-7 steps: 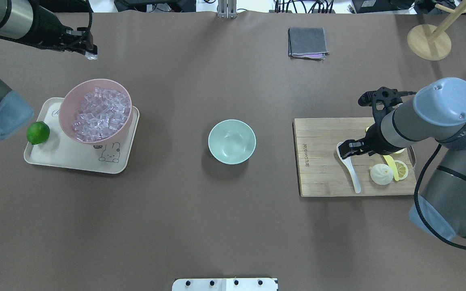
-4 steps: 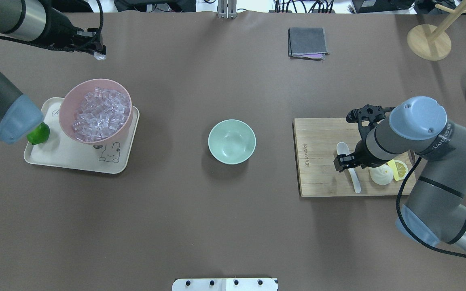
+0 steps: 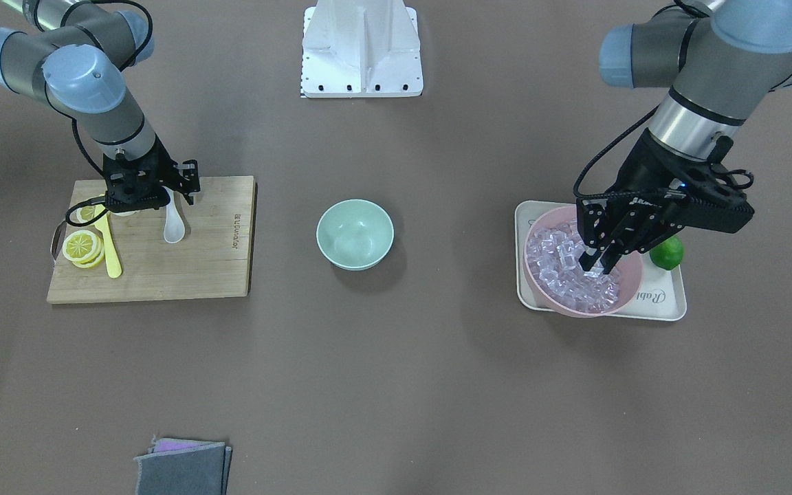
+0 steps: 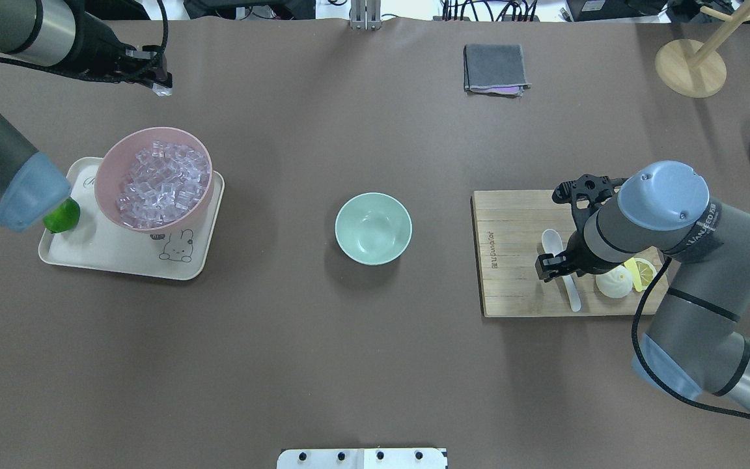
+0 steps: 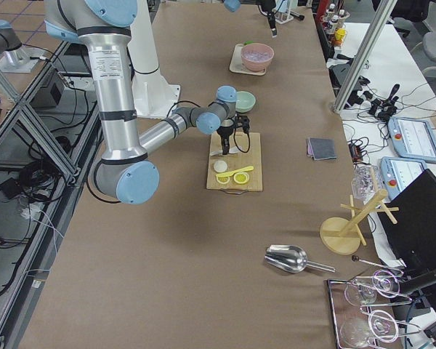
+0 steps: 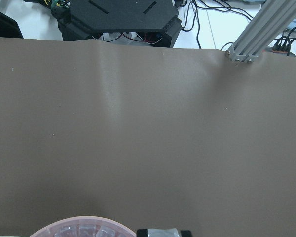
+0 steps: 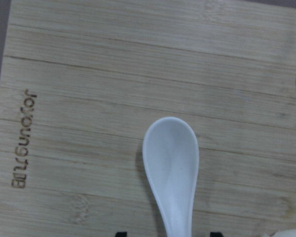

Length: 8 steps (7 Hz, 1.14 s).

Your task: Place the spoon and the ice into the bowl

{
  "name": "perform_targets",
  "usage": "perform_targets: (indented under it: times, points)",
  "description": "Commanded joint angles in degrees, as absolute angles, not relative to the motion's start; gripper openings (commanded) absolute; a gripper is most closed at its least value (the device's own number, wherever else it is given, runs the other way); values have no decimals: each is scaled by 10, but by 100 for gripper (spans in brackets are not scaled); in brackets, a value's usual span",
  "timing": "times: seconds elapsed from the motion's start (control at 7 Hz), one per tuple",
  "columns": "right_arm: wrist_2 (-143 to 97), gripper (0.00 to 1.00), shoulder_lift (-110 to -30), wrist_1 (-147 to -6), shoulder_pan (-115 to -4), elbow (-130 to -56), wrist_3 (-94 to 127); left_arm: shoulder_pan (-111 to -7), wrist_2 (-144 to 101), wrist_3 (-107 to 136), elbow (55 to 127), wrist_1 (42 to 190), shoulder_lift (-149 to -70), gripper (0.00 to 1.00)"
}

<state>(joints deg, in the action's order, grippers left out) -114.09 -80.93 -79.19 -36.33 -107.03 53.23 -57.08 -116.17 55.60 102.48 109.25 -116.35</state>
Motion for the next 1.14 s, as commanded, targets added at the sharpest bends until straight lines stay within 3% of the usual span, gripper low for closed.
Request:
perform_targets:
  times: [0.0, 0.14, 0.43, 1.0]
  points:
    - [-1141, 61, -807, -792, -358, -1065, 535, -570, -1162, 555, 1026, 1092, -1165, 0]
    - [-1140, 50, -803, -792, -356, -1058, 535, -570, -1162, 555, 1024, 1092, -1165, 0]
    - [-1140, 0, -802, -792, -356, -1058, 533, -570, -1162, 555, 1025, 1092, -1165, 0]
    - [-1186, 0, -781, -800, -401, -1086, 535, -550, -1163, 576, 1023, 1092, -1188, 0]
